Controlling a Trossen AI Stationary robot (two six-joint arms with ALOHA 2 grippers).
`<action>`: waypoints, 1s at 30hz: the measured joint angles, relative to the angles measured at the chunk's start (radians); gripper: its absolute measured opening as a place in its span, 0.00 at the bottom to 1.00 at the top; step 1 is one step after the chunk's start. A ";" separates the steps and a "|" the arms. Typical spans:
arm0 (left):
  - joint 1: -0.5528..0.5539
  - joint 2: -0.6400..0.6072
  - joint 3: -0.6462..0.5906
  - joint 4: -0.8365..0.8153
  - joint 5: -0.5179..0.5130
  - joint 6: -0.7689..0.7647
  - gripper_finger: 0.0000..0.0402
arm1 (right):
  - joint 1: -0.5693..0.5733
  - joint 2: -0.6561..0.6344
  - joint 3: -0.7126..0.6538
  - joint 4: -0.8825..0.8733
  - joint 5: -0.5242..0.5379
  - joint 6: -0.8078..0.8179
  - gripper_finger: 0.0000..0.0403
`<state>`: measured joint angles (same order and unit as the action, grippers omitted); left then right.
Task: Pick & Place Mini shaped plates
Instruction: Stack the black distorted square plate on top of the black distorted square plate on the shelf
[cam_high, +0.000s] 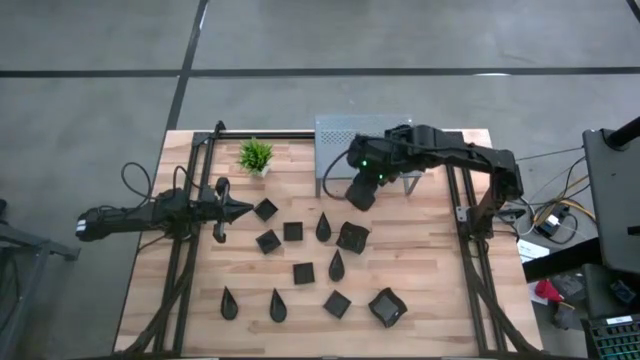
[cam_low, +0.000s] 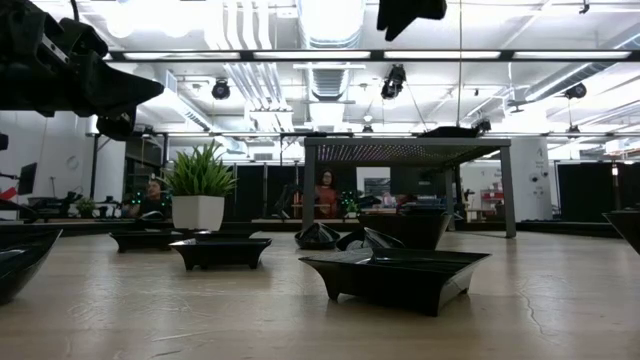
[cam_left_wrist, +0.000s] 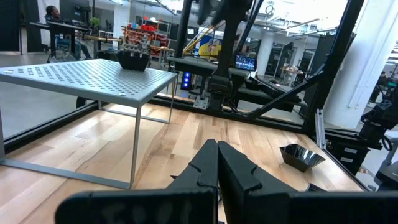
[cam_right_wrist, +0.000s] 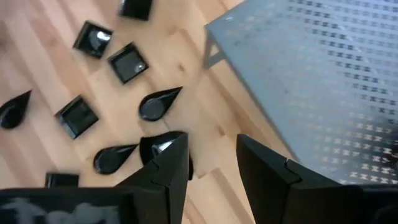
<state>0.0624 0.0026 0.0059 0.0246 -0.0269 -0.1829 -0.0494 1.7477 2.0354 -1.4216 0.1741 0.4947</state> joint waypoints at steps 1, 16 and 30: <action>0.000 0.000 0.000 0.000 0.000 0.000 0.01 | 0.013 0.001 0.000 0.000 0.000 -0.001 0.32; 0.000 0.000 0.000 0.000 0.000 0.000 0.01 | 0.190 0.003 -0.043 0.022 0.001 0.026 0.36; 0.001 0.000 0.000 0.000 0.000 0.000 0.01 | 0.218 0.003 -0.196 0.228 0.002 0.082 0.30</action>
<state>0.0633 0.0029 0.0059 0.0246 -0.0268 -0.1829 0.1684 1.7512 1.8394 -1.1941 0.1757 0.5762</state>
